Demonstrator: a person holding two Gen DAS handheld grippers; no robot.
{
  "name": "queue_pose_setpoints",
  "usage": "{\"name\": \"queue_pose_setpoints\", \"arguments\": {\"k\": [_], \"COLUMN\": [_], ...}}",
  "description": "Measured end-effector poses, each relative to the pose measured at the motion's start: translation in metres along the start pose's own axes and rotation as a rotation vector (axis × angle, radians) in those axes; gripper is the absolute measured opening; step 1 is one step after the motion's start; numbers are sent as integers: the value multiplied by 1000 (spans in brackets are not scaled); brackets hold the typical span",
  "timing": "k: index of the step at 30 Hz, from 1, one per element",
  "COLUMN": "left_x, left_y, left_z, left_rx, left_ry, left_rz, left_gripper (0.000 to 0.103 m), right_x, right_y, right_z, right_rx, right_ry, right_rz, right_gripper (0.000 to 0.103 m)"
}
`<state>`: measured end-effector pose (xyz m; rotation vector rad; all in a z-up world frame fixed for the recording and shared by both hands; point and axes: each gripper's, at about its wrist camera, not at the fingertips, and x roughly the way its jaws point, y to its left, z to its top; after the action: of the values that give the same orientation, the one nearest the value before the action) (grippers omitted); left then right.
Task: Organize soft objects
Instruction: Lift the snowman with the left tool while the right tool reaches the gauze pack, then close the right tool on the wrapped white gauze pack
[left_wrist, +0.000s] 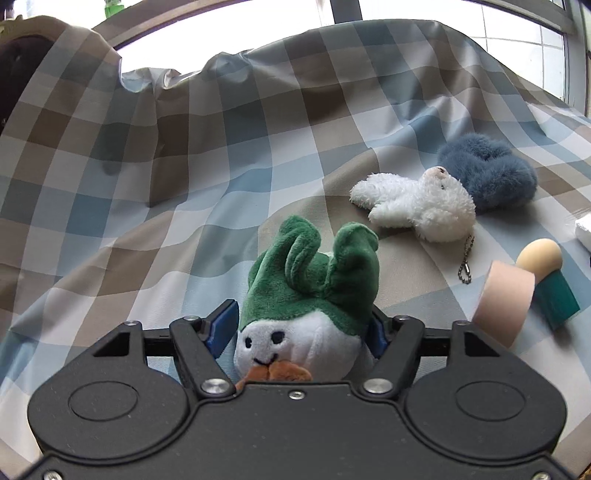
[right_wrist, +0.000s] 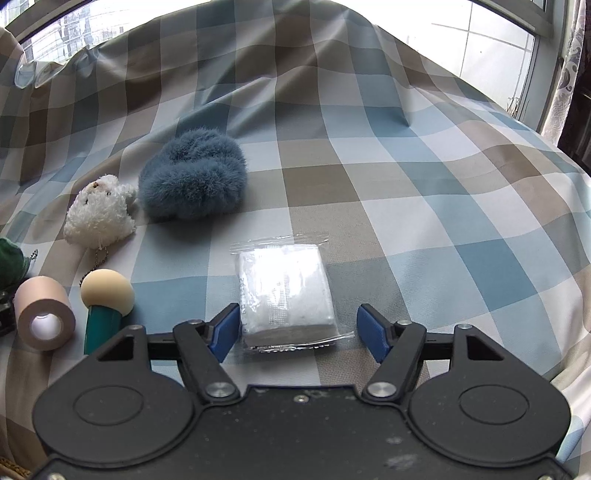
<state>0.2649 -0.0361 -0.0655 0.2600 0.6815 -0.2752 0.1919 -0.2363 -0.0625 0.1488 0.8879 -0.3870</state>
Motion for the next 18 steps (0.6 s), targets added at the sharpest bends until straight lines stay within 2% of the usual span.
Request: {"name": "queue_pose_setpoints", "arguments": {"k": [3,5,7,10,13,18], "left_x": [-5,-4,-1,5,12,19], "left_y": [-8,-8,-4,9,21,28], "left_z": [-4,-3,-1,4,6,7], "left_rx": [62,58,33,-40,-103,-158], "left_ry": [-35,-35,-23,18,57,87], "left_rz": [57,74,81,46,-1,-40], "left_gripper": [77,89,92,98,101,101], "right_x": [3,4,5,8,13,14], "right_y": [-1,-2,-1,1,3,3], "right_z": [1,1,1,3,4,3], "right_rx": [5,6,-1,-2,-5,-3], "right_ry": [2,1,1,4,16,14], "right_rz": [-9,-3,-4,1,28,35], "right_gripper": [76,77,80,88,102,103]}}
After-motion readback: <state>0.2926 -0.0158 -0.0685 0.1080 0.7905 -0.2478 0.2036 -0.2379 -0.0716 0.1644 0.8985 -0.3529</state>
